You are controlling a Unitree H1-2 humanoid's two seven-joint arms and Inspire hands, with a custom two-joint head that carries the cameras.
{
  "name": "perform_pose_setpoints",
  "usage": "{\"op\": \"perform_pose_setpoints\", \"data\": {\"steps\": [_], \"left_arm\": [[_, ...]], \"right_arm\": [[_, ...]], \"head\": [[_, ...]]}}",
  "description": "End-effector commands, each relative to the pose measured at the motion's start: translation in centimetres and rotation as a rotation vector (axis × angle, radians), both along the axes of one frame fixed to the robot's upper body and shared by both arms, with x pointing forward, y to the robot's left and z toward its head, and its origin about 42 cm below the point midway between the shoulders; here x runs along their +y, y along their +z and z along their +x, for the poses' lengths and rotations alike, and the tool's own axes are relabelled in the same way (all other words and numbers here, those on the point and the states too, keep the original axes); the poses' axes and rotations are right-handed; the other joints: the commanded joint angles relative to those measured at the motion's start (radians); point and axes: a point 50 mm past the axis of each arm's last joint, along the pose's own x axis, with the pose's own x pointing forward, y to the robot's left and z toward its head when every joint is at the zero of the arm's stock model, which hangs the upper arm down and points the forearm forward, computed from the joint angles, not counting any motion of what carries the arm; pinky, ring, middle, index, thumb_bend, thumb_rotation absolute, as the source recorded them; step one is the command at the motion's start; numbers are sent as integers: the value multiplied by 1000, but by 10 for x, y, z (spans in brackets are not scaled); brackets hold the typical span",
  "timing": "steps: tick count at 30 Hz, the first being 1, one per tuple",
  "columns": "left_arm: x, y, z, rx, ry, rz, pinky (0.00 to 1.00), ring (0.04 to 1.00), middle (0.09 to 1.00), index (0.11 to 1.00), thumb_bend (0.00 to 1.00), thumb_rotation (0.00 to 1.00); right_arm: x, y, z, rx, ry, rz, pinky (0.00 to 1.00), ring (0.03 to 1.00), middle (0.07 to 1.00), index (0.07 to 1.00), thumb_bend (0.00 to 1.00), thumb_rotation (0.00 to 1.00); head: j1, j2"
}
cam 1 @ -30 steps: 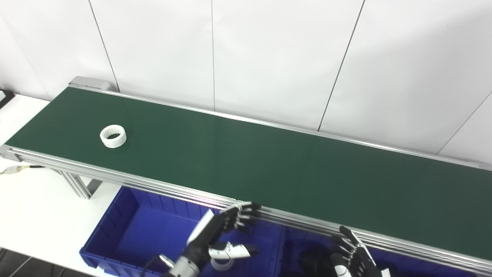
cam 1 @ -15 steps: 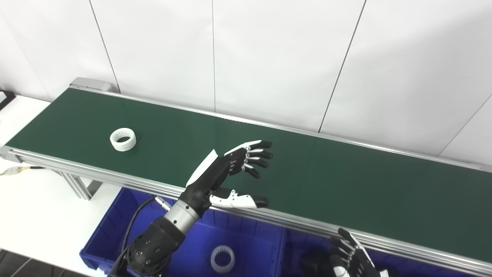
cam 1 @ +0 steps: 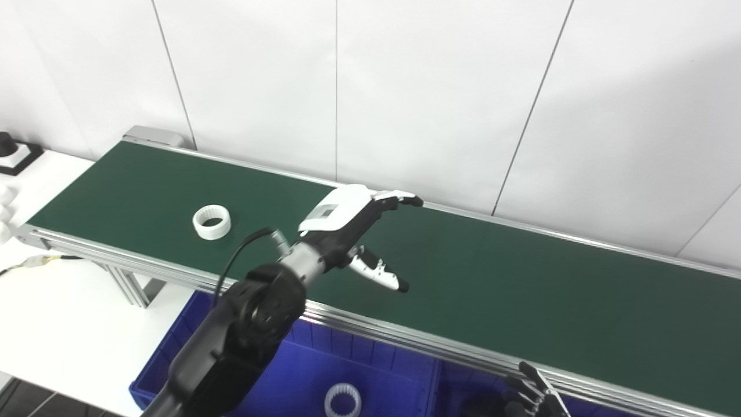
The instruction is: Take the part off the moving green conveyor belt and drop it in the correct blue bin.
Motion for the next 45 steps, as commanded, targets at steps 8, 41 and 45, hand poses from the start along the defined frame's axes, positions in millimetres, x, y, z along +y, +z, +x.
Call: {"op": "perform_pose_setpoints", "data": {"steps": [8,41,45], "left_arm": [[1,18,43,40,15,176,801,906,902,837,923,161],[31,-16,81,243,60,340,918,930,905,816,902,2],[33,-18,81,251,63,351,927,926,905,818,908,1]], "right_arm": [[-1,10,9,-85,1,41,664,739,778,873,350,621],[3,8,11,-93,2,34,648,725,770,866,353,622],[3,9,10,-87,1,33,651,729,772,866,374,643]], "head": [[38,-21],[15,-21],[10,-21]]}}
